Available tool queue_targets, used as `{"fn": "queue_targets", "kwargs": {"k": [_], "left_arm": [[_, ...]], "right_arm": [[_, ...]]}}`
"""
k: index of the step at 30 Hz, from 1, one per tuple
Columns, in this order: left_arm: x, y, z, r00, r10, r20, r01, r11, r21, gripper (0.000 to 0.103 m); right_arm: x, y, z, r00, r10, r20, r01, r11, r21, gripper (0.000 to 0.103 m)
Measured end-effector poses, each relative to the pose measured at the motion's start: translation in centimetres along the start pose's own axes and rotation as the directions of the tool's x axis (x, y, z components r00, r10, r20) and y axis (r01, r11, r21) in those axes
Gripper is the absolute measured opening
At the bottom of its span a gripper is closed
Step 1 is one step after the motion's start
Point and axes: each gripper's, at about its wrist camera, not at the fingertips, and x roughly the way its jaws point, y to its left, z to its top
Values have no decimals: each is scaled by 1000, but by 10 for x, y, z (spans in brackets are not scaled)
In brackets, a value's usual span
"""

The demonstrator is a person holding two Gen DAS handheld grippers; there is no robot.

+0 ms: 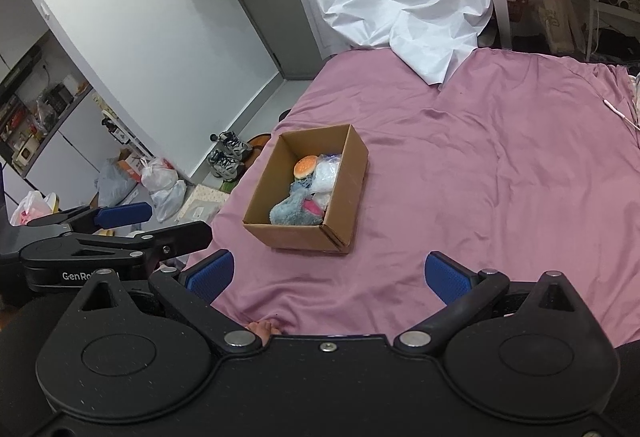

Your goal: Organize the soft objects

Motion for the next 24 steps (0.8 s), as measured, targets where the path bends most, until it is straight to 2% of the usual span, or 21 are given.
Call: {"fn": "queue_targets", "kwargs": {"k": [18, 24], "left_arm": [[3, -5, 0, 998, 55, -7, -55, 998, 0, 103], [3, 0, -2, 999, 48, -14, -48, 999, -15, 103]], "right_arm": [[1, -2, 0, 1000, 3, -11, -4, 1000, -5, 103], [3, 1, -1, 1000, 6, -10, -6, 1000, -16, 103]]}}
